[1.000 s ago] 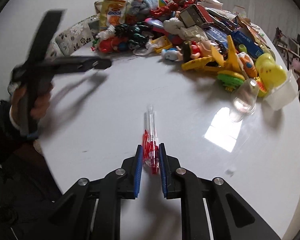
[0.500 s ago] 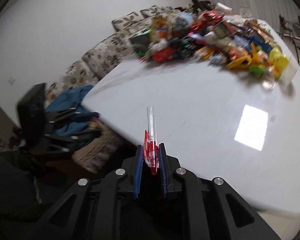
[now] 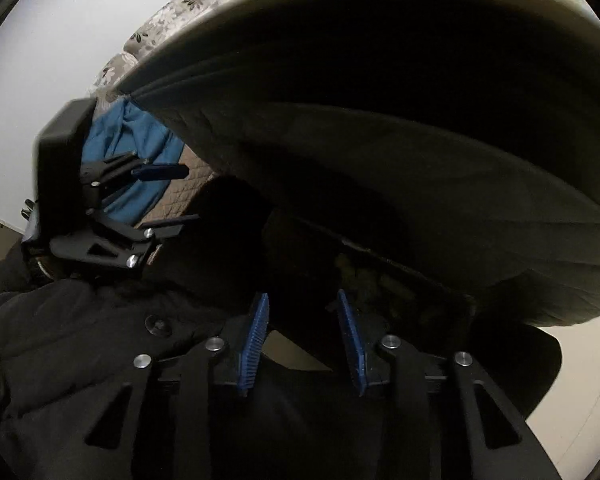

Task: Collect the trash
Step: 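Lower the wooden tile and pen into the bin and open both tools, then grasp the clear plastic cup with left tool while right tool grasps the ribbed plastic tub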

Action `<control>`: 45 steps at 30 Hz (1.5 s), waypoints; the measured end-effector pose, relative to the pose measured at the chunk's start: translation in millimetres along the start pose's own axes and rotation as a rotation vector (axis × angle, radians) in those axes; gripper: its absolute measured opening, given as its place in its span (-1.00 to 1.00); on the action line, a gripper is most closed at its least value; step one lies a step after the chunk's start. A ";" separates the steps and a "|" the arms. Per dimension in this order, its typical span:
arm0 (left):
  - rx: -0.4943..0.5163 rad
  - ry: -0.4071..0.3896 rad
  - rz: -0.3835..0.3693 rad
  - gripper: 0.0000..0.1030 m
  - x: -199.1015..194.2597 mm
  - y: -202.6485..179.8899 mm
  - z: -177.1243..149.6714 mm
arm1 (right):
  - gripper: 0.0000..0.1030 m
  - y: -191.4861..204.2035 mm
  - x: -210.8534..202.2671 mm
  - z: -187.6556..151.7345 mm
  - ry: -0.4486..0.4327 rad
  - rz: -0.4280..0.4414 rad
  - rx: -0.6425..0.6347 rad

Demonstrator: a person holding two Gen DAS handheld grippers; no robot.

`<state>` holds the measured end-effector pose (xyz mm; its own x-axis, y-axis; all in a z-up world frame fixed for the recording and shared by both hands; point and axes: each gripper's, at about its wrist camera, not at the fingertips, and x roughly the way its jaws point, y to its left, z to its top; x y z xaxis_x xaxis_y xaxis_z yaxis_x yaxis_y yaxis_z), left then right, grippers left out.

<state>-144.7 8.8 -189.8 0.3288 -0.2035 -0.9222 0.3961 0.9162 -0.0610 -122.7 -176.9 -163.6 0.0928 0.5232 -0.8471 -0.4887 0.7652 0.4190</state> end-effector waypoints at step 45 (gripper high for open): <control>-0.138 -0.371 -0.047 0.71 -53.4 -0.9 218.9 | -0.43 -102.3 -143.0 224.2 -0.541 -0.136 0.031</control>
<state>25.0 -56.7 -56.9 0.6105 -0.3339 -0.7181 0.3077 0.9355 -0.1734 108.6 -245.9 -12.1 0.5894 0.5307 -0.6091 -0.4163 0.8457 0.3340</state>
